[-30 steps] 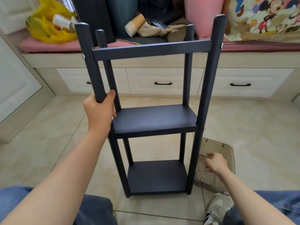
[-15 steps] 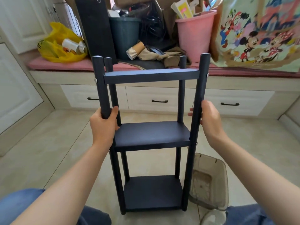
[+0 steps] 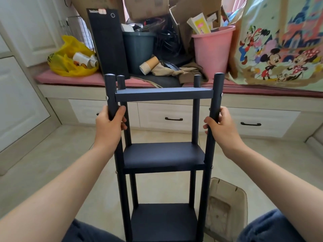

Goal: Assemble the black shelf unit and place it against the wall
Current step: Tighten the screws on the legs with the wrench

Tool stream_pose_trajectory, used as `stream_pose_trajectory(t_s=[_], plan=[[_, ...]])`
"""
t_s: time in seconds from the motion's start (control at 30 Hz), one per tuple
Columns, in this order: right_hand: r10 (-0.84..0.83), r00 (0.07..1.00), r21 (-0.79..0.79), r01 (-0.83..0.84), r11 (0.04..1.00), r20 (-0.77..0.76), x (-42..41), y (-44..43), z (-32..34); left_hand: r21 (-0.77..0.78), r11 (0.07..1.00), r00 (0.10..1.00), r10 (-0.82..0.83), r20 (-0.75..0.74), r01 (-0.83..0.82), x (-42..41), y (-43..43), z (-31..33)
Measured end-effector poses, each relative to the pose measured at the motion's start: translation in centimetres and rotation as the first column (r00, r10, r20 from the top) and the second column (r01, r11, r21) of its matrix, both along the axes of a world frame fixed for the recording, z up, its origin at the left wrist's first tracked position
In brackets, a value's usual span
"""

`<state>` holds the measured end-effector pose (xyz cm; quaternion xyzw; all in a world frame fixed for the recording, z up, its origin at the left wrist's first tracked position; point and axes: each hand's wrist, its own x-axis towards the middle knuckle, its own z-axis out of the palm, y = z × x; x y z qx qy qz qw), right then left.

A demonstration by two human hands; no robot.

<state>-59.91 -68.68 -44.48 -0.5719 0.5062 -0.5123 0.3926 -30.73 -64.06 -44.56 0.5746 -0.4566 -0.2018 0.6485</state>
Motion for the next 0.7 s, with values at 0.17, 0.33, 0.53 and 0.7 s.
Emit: stream_pose_trajectory(t_s=[0.17,0.33,0.53,0.7], plan=[[-0.014,1.000,-0.020,0.013,1.000,-0.027,0.8,-3.5,-0.4,0.020,1.000,1.000,-0.013,0.017,0.012,0.8,-3.2,0.1],[0.048,0.999,0.008,-0.048,0.999,-0.005,1.1,-8.9,-1.2,0.025,0.999,0.998,-0.039,0.058,0.037,2.1,-8.7,-0.8],[0.081,0.997,0.082,-0.081,0.993,0.003,2.3,-17.1,-3.4,0.095,0.994,0.998,-0.057,-0.030,0.060,3.8,-17.2,-3.1],[0.105,0.994,0.249,-0.103,0.963,0.006,3.5,-20.7,-2.9,0.212,0.977,1.000,-0.021,-0.004,0.022,4.6,-20.6,-2.7]])
